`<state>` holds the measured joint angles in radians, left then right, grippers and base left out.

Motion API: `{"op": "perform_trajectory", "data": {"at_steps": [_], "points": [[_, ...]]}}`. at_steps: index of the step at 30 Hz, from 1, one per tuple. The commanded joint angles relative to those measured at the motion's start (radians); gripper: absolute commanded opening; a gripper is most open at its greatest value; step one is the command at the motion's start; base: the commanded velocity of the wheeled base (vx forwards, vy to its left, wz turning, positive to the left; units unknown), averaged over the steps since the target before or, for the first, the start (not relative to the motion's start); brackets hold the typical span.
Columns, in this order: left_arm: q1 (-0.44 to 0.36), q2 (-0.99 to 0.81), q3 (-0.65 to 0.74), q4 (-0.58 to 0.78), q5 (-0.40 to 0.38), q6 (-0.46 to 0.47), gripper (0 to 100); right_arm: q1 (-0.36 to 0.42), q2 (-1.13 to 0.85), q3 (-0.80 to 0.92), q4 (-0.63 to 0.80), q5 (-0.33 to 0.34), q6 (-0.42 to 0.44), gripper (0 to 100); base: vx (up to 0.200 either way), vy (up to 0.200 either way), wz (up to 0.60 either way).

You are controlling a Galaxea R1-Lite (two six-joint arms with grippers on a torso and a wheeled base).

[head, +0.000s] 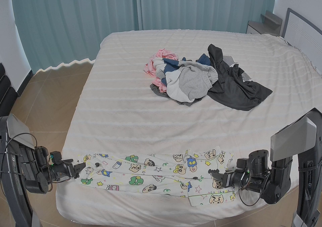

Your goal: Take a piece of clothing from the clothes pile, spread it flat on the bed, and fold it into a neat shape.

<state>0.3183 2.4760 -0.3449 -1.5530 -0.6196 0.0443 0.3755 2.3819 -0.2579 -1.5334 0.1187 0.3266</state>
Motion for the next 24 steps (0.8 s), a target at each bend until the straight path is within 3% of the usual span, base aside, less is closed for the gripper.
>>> {"op": "perform_trajectory", "data": {"at_steps": [1,11,14,21,24], "points": [[0.016,-0.011,0.001,-0.018,-0.002,-0.027,100,-0.001,-0.021,0.005,-0.001,-0.002,0.005,100,0.000,0.000,0.00],[0.114,-0.055,0.001,-0.018,-0.052,-0.122,100,-0.024,-0.127,0.052,-0.001,-0.004,0.015,100,0.000,0.000,0.00],[0.142,-0.063,-0.003,-0.018,-0.060,-0.184,100,-0.030,-0.152,0.057,-0.001,-0.004,0.015,100,0.000,0.000,0.00],[0.160,-0.081,-0.022,-0.018,-0.104,-0.437,100,-0.043,-0.230,-0.001,0.001,-0.005,0.026,100,0.000,0.000,0.00],[0.159,-0.080,-0.011,-0.018,-0.146,-0.477,100,-0.043,-0.210,-0.049,0.001,-0.008,0.031,100,0.000,0.000,0.00]]}}
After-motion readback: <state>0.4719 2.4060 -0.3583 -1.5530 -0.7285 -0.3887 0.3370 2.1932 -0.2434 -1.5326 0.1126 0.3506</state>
